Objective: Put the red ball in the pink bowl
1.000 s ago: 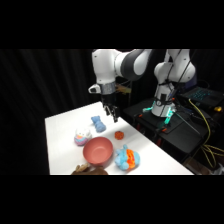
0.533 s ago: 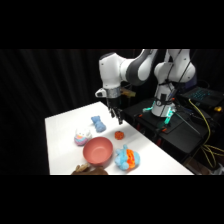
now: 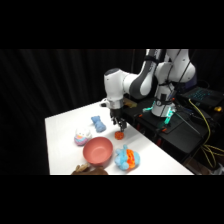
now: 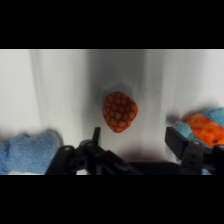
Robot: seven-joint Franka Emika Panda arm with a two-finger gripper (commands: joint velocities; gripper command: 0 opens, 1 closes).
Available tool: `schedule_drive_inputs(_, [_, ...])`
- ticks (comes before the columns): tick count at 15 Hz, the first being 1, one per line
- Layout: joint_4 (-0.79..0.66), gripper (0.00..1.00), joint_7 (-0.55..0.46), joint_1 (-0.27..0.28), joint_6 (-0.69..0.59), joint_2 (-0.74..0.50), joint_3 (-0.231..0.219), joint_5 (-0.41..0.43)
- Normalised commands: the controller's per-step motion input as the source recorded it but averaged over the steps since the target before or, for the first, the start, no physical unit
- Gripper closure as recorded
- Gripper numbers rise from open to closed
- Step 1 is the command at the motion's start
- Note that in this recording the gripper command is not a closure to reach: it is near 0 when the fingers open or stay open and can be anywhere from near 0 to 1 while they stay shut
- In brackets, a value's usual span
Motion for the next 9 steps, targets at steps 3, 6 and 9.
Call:
schedule_drive_inputs(3, [0.12, 0.0, -0.23, -0.027, 0.22, 0.28, 0.104, 0.173])
schedule_drive_inputs(6, [0.08, 0.0, -0.27, -0.086, 0.15, 0.2, 0.134, 0.197])
schedule_drive_inputs(9, [0.08, 0.0, -0.28, -0.141, 0.11, 0.15, 0.126, 0.174])
